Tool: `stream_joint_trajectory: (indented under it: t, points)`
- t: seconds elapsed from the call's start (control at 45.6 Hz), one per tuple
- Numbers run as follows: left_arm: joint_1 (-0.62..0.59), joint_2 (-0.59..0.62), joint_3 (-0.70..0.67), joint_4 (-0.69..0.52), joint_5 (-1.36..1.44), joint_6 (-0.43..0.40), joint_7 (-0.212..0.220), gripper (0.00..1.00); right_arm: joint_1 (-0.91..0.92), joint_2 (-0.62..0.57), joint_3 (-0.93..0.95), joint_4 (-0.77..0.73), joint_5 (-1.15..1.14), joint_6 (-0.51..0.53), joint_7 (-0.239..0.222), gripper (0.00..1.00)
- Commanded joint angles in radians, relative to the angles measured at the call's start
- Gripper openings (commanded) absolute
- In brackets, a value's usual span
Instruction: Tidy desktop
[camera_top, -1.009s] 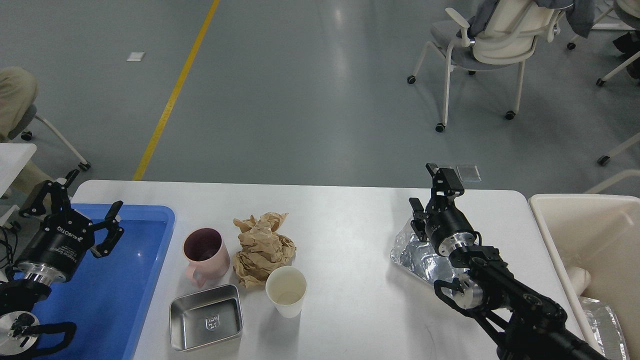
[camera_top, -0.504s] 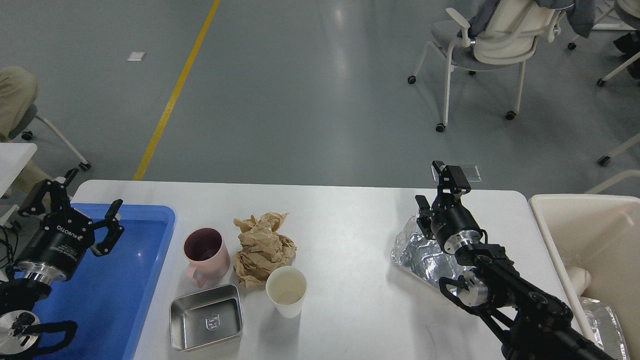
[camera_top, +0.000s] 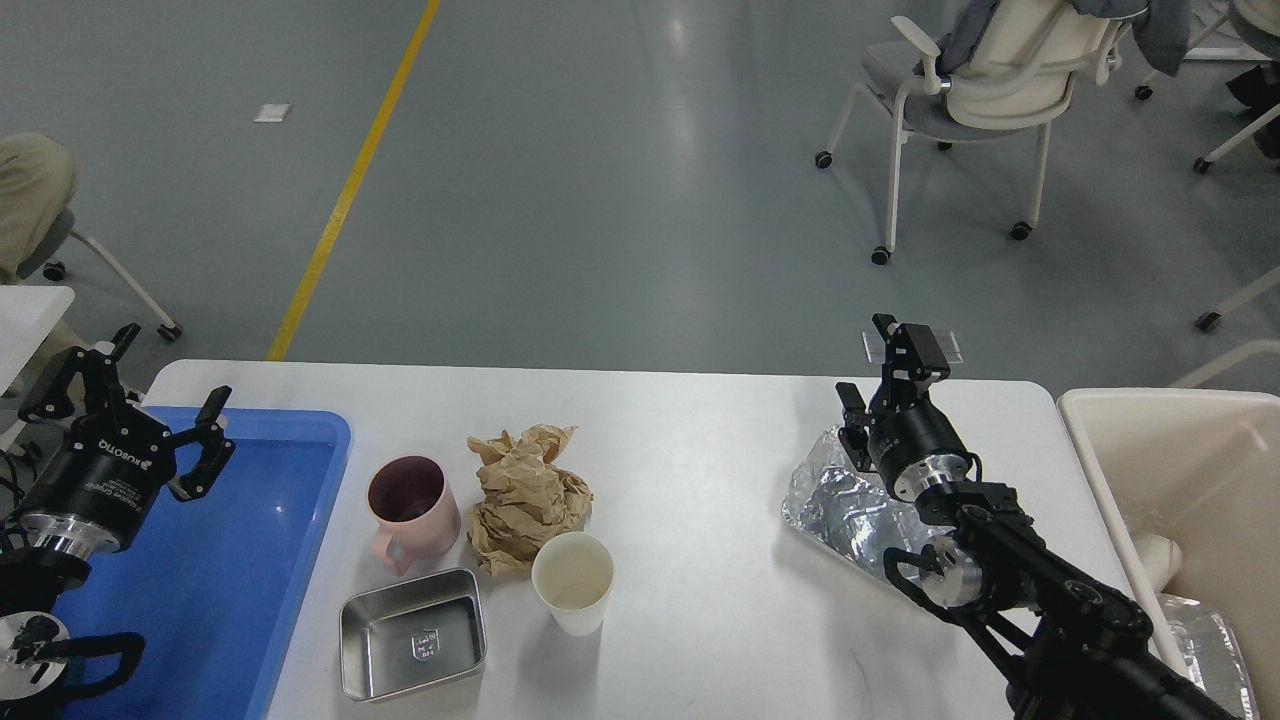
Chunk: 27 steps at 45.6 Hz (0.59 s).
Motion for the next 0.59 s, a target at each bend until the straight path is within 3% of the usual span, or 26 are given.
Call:
stream_joint_trajectory:
  t: [0.0, 0.57]
  points:
    - [0.000, -0.001, -0.003, 0.000, 0.000, -0.018, 0.003, 0.97, 0.004, -0.001, -0.002, 0.003, 0.000, 0.016, 0.000, 1.00]
    - [0.004, -0.002, -0.008, -0.001, 0.000, -0.036, 0.006, 0.97, -0.006, -0.037, 0.001, 0.012, -0.001, 0.014, 0.000, 1.00]
